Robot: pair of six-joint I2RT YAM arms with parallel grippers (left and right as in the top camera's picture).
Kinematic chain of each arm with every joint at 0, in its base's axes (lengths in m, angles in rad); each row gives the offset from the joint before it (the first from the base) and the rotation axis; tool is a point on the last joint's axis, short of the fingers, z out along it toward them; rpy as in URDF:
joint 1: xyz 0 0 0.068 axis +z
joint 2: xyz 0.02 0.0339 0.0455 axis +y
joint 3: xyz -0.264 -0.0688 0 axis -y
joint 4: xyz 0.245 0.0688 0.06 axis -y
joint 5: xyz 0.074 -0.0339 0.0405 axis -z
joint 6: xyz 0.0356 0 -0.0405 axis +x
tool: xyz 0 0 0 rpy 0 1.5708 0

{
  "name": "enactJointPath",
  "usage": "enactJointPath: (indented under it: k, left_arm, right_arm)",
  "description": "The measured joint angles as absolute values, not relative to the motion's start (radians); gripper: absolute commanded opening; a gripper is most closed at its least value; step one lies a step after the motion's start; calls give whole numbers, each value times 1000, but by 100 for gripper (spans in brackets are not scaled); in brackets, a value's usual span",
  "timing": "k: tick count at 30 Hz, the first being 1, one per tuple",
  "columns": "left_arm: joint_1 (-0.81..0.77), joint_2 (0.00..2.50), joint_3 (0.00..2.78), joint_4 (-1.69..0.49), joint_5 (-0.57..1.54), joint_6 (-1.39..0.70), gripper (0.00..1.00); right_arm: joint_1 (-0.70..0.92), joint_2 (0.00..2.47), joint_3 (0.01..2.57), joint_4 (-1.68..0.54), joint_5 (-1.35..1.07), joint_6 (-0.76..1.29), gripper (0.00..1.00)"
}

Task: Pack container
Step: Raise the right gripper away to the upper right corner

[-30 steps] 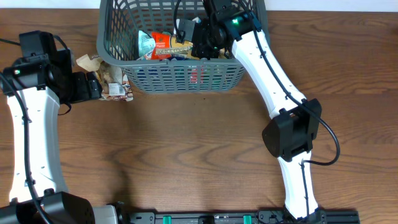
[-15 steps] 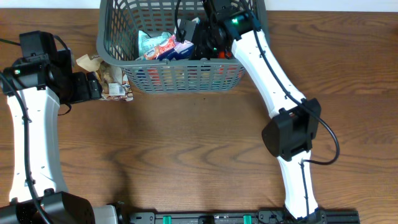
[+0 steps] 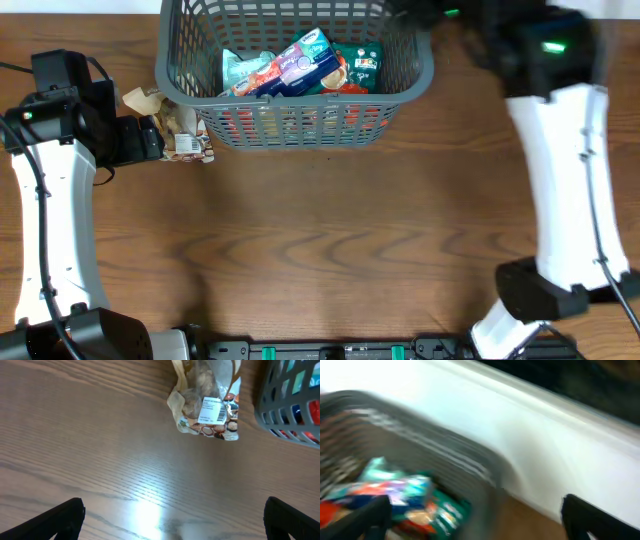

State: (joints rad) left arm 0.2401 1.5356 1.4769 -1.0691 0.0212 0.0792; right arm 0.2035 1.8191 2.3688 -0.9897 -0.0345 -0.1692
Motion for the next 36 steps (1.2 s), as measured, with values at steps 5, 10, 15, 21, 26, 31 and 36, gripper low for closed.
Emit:
enactJointPath:
  k: [5,10,15,21,26,31,36]
  left_arm:
    - [240,1536,1477,-1064,9,106,99]
    - [240,1536,1477,-994,0,100,99]
    - [240,1557,1477,-905,-1,-26,99]
    - [240,1625,1556,-900,35,-117,99]
    - [240,1644,1831,-924,53,-140,99]
    - [241,1665,2100,-974,54,-173,99]
    - [241,1773,2138,-1040,54,-191,99]
  right_arm:
    - [-16,1797,2367,-1221,75,55,99]
    - [-198,1815,2360,-1385,106,169,99]
    - [-293,1841,2360,-1448,91,183,99]
    - [-304,1866,2360,-1456,74,167,99]
    - [-304,1885,2360,-1469,67,156,99]
    - [-304,1908,2360,-1477,56,147,99]
    - [-304,1914,2360,-1481,47,125,99]
